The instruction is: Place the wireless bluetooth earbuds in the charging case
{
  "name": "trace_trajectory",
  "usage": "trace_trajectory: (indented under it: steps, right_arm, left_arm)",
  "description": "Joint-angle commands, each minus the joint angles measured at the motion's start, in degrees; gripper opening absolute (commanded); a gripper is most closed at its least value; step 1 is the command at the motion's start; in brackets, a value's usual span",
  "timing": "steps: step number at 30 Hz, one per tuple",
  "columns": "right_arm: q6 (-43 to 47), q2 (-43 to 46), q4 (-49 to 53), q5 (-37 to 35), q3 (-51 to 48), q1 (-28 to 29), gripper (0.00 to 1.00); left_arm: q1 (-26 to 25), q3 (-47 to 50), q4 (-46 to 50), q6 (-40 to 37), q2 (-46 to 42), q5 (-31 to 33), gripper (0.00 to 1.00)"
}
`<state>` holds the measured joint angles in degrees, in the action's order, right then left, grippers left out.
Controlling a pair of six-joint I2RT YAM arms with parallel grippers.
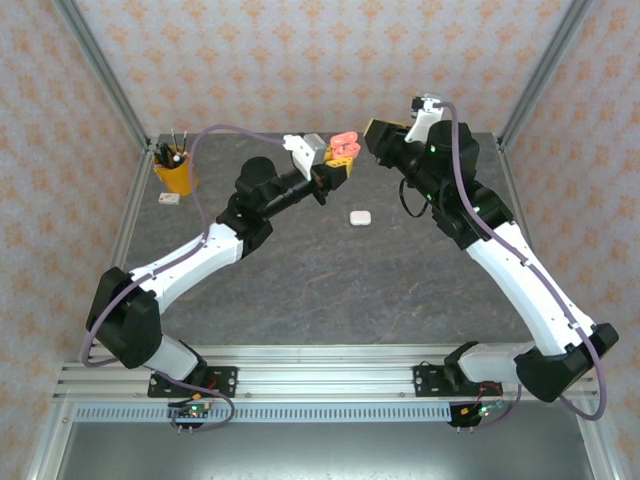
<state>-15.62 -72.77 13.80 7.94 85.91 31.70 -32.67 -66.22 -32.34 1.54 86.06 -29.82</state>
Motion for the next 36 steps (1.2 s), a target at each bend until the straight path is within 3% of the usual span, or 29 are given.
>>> trace_trajectory:
  steps: [1,29,36]
  right_arm:
    - [2.0,-0.9,-2.1,4.0,0.7,-0.1,0.30]
    - [3.6,-4.5,-1.0,6.4,1.5,-0.2,0.27]
    - [7.6,-4.4,0.4,6.3,1.2,-0.2,0.25]
  left_arm:
    - [-0.6,-2.9,-2.3,0.4,0.6,-1.2,0.00]
    - [-0.7,-3.6,-1.9,0.4,0.5,-1.6,0.00]
    - [-0.6,-3.7,-1.8,0.3,0.7,-1.5,0.00]
